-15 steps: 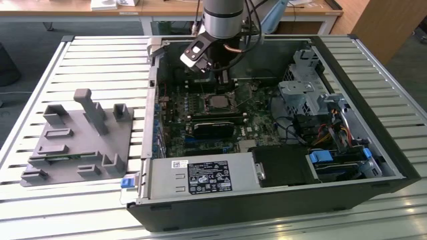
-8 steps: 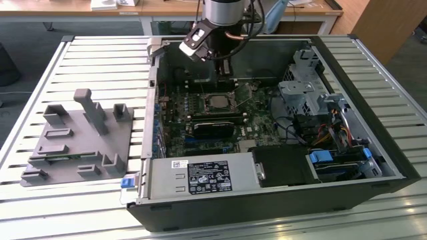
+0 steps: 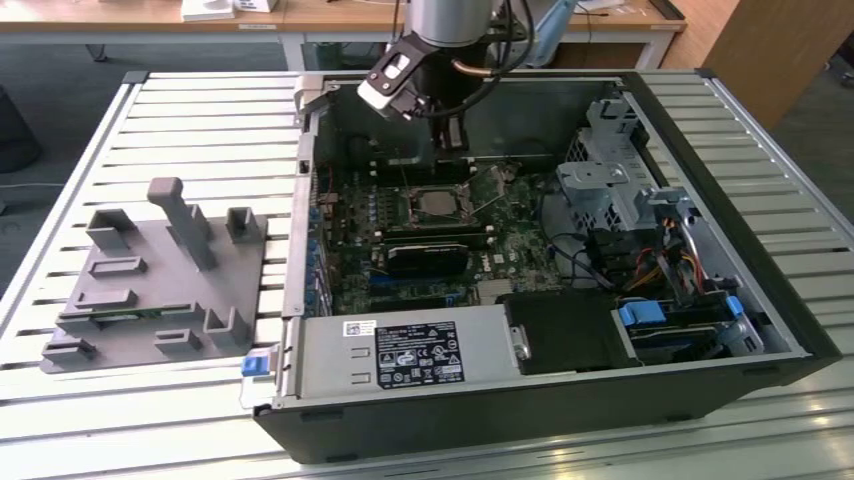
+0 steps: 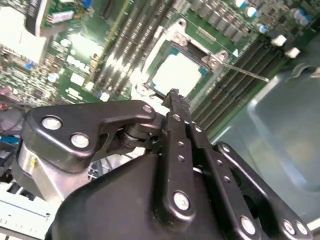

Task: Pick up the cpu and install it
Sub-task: 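Close the cpu cover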

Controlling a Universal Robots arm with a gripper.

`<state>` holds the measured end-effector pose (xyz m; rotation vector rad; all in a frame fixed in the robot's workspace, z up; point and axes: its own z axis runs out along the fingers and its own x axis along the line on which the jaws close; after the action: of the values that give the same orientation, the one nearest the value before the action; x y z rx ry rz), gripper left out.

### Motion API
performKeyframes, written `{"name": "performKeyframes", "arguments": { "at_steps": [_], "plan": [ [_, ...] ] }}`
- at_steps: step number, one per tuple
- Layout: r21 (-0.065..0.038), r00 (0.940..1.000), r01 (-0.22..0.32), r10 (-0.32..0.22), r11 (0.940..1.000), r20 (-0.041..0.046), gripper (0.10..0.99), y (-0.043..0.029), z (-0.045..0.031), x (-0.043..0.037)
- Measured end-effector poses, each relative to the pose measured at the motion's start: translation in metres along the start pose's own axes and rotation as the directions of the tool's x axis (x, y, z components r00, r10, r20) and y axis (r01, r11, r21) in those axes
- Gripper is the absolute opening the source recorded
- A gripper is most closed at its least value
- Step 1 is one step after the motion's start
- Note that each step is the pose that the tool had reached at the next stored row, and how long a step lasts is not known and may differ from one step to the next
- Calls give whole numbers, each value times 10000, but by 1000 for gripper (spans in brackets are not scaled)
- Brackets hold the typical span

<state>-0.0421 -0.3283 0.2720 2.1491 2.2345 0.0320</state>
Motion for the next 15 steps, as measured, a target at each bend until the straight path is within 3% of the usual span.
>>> {"name": "performKeyframes", "arguments": {
  "at_steps": [2, 15],
  "plan": [
    [-1, 10000, 0, 0, 10000, 3, 106, 1, 1, -6],
    [36, 10000, -9, 9, 10000, 4, 106, 235, 27, -15]
  ]
}}
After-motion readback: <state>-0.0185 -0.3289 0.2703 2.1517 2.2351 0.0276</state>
